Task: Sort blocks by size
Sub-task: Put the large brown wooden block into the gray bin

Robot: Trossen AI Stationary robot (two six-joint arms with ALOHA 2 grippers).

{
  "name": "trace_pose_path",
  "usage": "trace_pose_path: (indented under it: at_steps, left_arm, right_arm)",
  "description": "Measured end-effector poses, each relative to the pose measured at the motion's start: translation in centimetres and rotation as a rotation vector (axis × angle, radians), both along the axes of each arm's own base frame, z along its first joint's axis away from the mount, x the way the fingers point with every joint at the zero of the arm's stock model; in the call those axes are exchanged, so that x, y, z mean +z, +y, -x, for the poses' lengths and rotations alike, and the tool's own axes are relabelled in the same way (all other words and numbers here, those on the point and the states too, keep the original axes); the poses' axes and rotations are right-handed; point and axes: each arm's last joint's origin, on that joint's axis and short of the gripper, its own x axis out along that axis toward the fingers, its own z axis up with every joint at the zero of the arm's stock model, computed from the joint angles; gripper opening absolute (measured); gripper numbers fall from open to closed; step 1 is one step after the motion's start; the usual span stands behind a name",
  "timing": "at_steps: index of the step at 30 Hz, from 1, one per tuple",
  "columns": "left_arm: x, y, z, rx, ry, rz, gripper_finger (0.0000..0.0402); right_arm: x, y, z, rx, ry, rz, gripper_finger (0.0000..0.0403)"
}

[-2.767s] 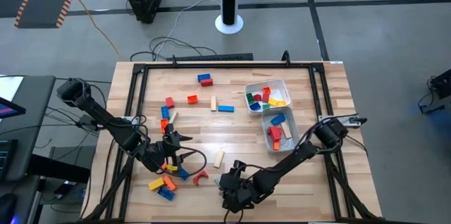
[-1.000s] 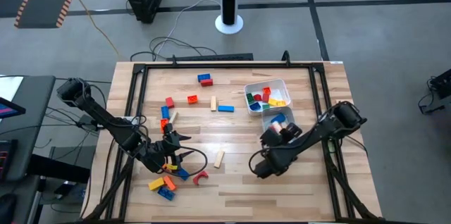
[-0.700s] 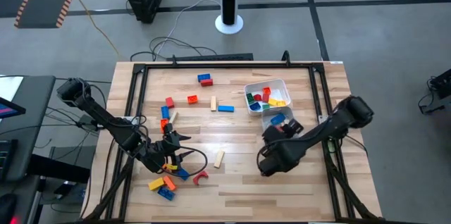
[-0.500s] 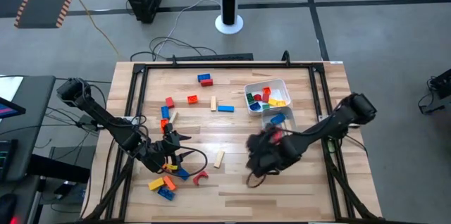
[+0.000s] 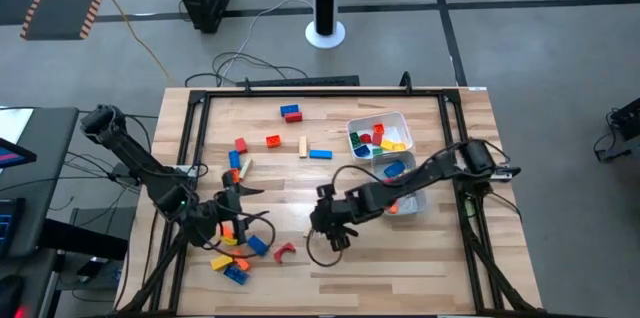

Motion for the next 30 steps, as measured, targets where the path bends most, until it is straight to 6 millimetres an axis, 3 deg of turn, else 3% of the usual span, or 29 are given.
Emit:
trace_pose_path:
  at_steps: [10, 21, 24, 30]
  left_arm:
    - [-0.9, 1.1, 0.5, 0.086, 0.063, -0.009, 0.0245]
    - [-1.3, 0.9, 1.1, 0.101, 0.074, 0.068, 0.0245]
    - [-1.3, 0.7, 1.3, 0.088, 0.071, 0.073, 0.0245]
    - [-1.3, 0.6, 1.3, 0.083, 0.072, 0.072, 0.0245]
  right_arm:
    - [-0.7, -1.4, -3.4, 0.236, 0.007, -0.019, 0.0255]
    - [-4.1, -1.7, -4.2, 0.321, 0.08, 0.03, 0.0255]
    - [-4.1, -1.8, -4.2, 0.3, 0.083, 0.048, 0.0252]
    - [-4.5, -2.4, -3.8, 0.239, 0.15, 0.031, 0.0176]
